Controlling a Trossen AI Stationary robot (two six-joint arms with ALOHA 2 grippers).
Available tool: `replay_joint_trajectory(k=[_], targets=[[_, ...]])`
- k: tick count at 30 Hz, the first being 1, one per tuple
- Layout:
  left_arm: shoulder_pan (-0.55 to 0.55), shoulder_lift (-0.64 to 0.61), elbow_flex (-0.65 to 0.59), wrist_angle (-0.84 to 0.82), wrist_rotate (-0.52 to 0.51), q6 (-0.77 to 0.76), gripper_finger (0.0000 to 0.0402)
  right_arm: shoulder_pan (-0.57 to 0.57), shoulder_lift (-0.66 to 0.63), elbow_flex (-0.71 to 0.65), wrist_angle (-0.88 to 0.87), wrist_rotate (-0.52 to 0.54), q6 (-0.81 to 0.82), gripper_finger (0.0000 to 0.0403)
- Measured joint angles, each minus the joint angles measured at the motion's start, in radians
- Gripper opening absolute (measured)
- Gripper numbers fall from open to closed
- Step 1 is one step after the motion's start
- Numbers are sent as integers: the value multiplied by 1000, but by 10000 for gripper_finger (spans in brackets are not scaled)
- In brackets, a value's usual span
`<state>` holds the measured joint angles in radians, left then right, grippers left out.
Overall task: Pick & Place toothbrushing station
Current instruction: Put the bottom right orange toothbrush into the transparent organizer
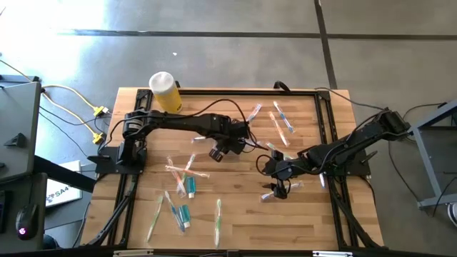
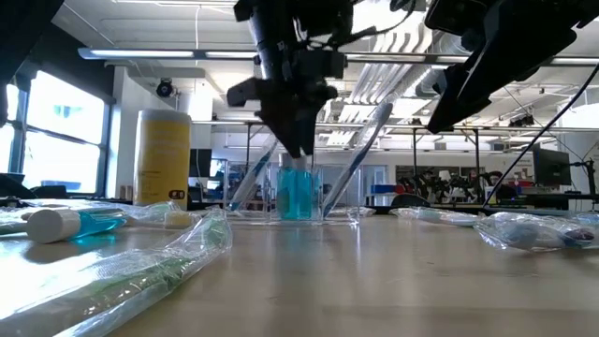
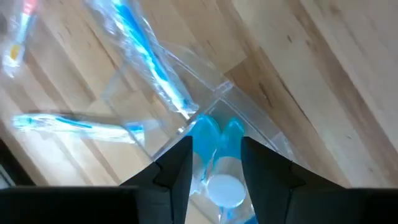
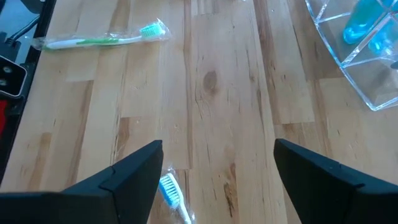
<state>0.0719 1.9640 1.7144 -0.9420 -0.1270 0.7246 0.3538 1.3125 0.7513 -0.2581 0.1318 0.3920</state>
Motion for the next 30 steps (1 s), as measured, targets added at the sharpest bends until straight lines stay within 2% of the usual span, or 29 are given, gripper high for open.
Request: replay_joint_trajectory(k=[5, 11, 16, 22, 26, 30], targets=[[0, 0, 96, -110, 5, -35, 129, 0, 0, 0, 0, 0, 0, 298], [0, 0, 284, -407, 17, -261, 129, 0, 0, 0, 0, 0, 0, 298], [0, -1, 363, -631, 174, -416, 129, 0, 0, 0, 0, 0, -1, 298], [-1, -40, 287, -632, 339, -478, 129, 0, 0, 0, 0, 0, -4, 298], [-2, -85, 167, -619, 349, -499, 129, 0, 0, 0, 0, 0, -4, 298], [-2, -151, -12, -568, 349, -537, 129, 0, 0, 0, -2, 0, -4, 298]])
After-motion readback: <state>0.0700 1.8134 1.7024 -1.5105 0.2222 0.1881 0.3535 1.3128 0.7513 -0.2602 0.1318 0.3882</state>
